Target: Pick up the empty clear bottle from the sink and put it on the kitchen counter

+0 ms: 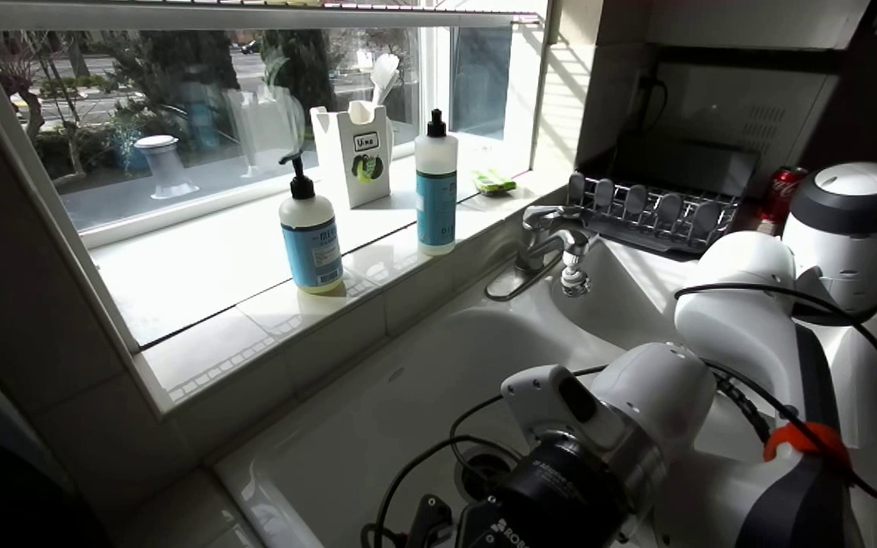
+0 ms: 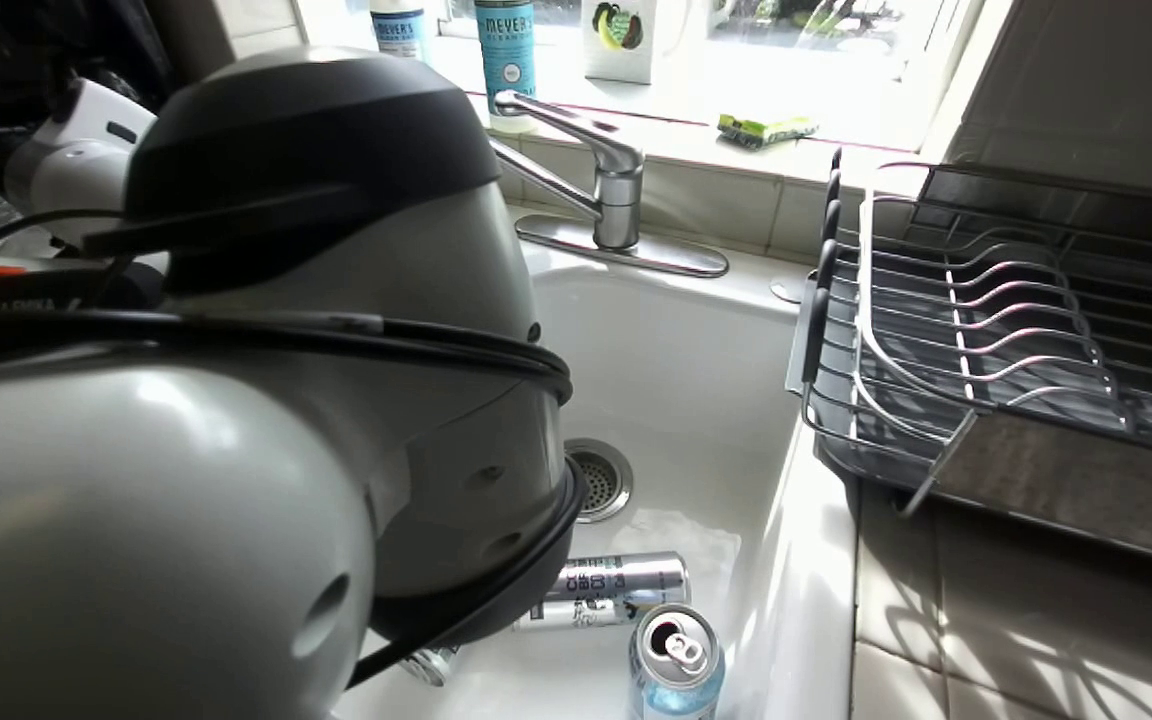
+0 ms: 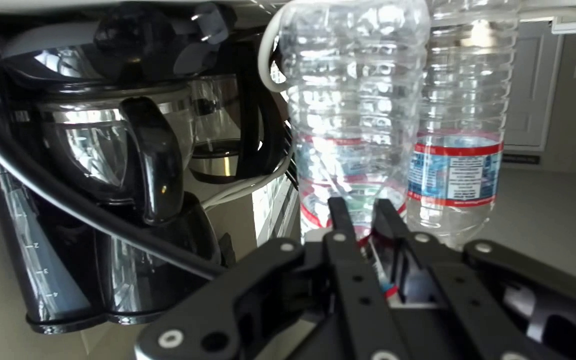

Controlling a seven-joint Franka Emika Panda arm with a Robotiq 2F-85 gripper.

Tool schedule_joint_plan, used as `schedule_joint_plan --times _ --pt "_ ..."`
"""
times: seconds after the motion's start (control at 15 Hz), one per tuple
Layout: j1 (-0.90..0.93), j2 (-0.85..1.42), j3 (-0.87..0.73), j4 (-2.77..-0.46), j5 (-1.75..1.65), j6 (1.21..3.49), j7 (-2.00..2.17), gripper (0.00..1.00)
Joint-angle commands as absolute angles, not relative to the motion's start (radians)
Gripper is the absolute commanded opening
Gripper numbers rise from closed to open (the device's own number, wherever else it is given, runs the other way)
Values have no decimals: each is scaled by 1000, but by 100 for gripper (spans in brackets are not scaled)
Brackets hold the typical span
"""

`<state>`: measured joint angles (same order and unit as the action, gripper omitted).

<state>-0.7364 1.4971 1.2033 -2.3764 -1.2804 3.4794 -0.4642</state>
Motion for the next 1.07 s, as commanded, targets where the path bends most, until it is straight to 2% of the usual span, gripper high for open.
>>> schedule_joint_plan --times 0.0,0.07,0.13,0.2,0.33,0.47,0.87,1.0 --pt "-725 1497 1181 -2337 -1353 3519 -388 4" --pt "-724 1497 1177 -2333 -1366 3524 -372 4" --pt "-723 1497 1172 -2328 -1380 3532 -355 14" --pt "-722 1497 1168 -2324 -1396 3538 -332 41" --pt "-719 1497 1162 -2312 -1429 3549 -286 41" --pt "-716 1497 1157 -2300 -1463 3553 -241 54" --pt "-719 1497 1146 -2261 -1555 3551 -126 99" --pt "-739 1497 1150 -2262 -1569 3535 -113 100"
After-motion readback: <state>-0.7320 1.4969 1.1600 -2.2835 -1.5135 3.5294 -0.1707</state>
